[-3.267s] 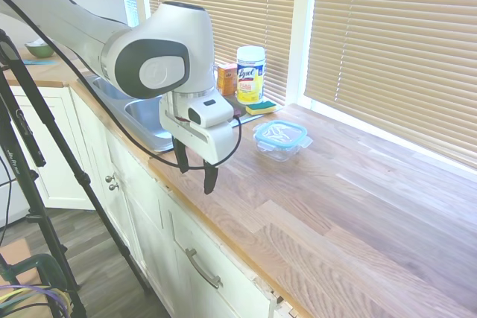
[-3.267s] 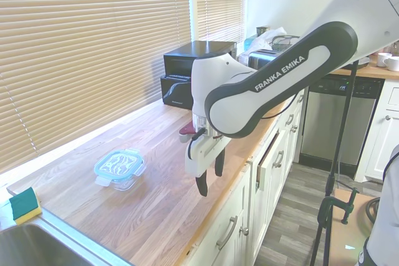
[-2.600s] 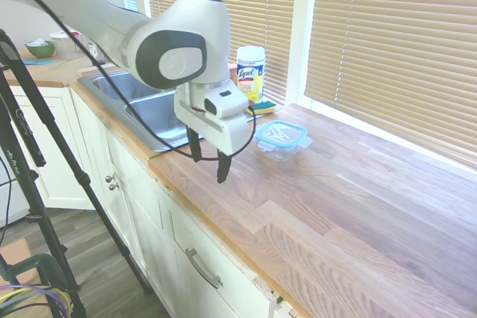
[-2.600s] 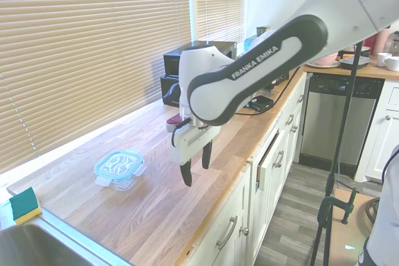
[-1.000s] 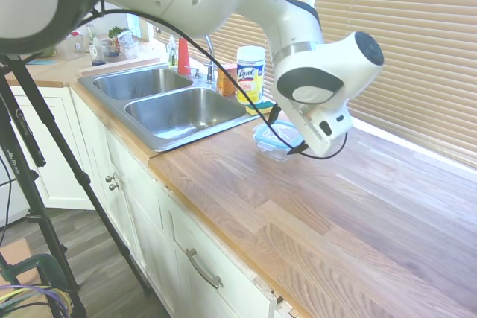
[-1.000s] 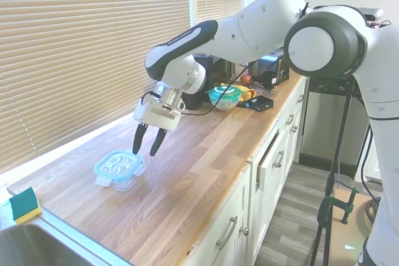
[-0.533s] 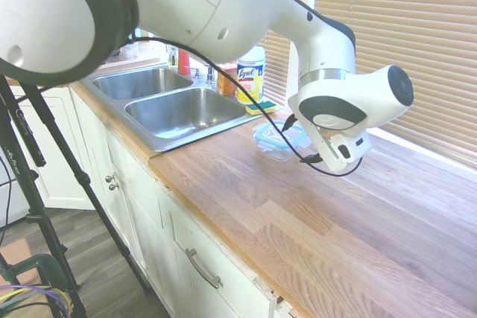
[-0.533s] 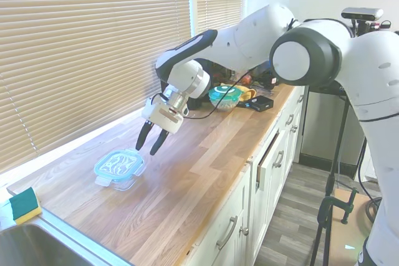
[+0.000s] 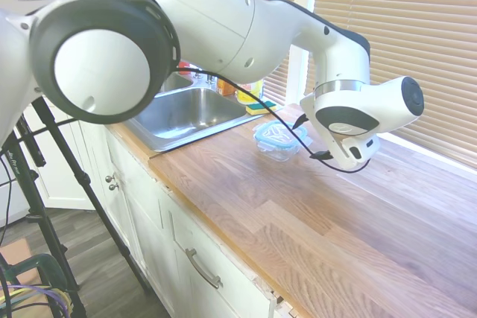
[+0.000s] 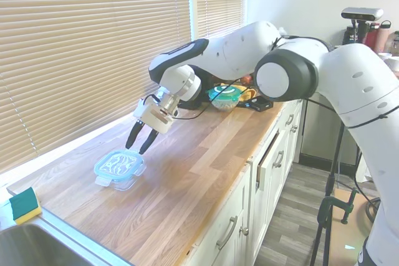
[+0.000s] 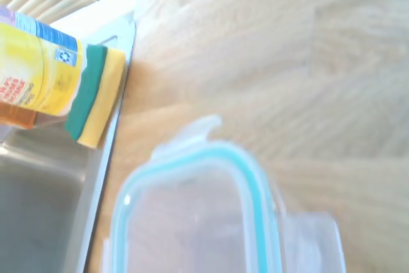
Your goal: Uncover the lid of the food container
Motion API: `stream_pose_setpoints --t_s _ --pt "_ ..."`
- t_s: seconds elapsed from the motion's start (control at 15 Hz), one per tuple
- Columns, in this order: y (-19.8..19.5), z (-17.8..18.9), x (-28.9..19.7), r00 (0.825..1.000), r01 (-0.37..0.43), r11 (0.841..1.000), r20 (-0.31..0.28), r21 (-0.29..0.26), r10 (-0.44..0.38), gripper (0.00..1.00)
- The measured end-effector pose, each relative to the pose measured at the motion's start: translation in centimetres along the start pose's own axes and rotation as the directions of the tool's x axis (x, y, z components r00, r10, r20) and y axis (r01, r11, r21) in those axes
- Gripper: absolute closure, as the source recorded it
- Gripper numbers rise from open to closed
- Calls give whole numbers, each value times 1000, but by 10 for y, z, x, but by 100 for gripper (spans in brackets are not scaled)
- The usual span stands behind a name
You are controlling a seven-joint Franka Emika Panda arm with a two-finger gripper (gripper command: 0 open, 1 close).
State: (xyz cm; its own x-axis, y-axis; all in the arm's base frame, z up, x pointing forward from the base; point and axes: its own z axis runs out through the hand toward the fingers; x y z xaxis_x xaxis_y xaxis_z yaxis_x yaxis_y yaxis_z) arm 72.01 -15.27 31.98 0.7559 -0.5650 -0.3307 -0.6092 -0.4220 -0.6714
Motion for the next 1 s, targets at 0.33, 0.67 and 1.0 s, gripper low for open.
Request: stream_pose_setpoints --t_s 0.33,0.67,1.0 --pt "-12 17 17 999 -26 999 36 24 26 0" --pt "-14 26 27 997 -52 998 64 27 51 0" --pt "-8 19 29 993 -77 997 90 24 75 100"
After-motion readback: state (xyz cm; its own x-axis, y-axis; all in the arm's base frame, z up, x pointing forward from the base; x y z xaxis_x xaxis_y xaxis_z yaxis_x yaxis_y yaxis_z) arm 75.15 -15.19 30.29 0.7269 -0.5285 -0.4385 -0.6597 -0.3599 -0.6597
